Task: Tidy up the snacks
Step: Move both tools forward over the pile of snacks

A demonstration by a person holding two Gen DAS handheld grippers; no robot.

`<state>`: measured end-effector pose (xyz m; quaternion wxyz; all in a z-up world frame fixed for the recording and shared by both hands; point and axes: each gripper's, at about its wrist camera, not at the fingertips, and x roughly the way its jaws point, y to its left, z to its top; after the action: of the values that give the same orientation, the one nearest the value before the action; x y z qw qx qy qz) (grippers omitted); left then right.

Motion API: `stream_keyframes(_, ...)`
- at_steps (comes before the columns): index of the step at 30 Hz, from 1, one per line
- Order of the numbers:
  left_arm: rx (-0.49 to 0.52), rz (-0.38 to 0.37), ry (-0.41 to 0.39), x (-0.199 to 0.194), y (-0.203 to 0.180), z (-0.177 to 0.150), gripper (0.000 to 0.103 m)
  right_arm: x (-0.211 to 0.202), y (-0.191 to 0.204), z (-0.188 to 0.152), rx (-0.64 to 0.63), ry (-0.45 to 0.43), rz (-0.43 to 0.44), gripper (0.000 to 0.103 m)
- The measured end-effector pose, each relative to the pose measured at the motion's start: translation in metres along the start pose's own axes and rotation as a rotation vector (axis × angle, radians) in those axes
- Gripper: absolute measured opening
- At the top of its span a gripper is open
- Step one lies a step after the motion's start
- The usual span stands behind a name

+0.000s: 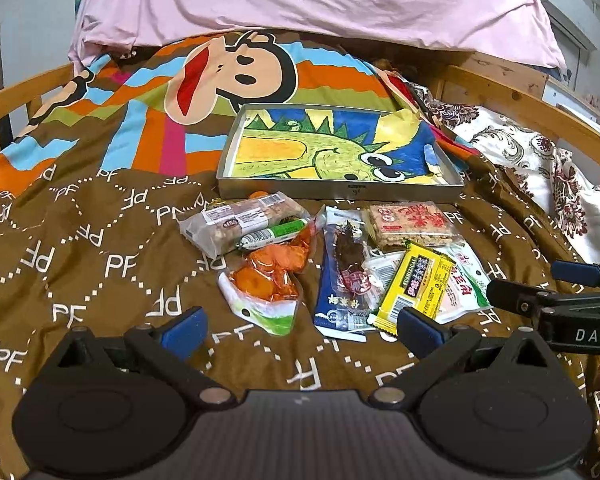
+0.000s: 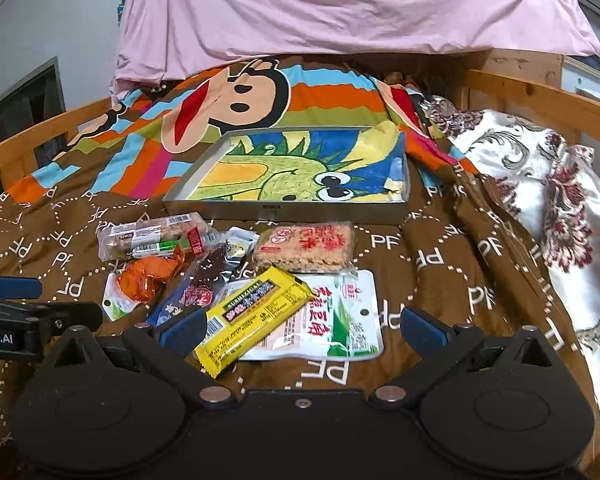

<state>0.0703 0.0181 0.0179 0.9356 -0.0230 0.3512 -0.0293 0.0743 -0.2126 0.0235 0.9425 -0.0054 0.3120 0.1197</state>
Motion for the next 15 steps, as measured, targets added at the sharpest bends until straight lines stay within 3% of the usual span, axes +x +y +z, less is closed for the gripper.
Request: stream_keyframes(15, 0.085, 0.017, -0.005, 0.02, -0.001, 0.025, 0.103, 0.044, -0.004, 0.027, -0.04, -0.027, -0.015, 0.102)
